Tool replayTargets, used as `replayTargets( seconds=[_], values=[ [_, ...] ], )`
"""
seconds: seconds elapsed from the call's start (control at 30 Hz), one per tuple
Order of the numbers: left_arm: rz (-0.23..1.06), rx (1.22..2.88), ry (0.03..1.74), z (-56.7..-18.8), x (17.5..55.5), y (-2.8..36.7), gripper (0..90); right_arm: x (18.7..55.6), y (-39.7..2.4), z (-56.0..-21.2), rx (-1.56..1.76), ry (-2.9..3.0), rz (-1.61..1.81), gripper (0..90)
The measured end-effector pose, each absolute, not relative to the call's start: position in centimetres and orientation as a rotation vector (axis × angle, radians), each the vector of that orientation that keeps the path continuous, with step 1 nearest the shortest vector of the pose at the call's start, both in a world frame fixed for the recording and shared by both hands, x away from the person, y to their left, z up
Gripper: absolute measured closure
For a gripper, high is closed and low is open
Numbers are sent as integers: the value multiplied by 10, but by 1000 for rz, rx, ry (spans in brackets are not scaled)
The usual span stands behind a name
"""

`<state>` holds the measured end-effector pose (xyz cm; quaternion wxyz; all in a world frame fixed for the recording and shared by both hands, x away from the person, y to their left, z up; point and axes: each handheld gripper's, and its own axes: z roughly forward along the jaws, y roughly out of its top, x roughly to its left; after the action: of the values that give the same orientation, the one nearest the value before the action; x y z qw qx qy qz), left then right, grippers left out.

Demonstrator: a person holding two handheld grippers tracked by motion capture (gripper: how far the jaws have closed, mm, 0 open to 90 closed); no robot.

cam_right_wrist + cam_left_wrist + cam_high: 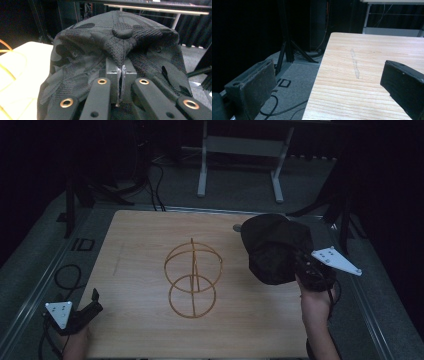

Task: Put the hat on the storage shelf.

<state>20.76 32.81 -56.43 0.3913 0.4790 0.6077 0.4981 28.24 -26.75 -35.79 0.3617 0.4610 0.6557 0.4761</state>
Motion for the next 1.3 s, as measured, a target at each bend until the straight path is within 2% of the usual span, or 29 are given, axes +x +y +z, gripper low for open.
replayTargets(
  seconds=[0.53,1.3],
  values=[
    [1261,1215,1544,-564,208,328,6,279,-239,-308,1067,1661,1336,877],
    [1260,1220,1537,-564,208,328,6,268,-170,-282,900,1750,1477,877]
  ],
)
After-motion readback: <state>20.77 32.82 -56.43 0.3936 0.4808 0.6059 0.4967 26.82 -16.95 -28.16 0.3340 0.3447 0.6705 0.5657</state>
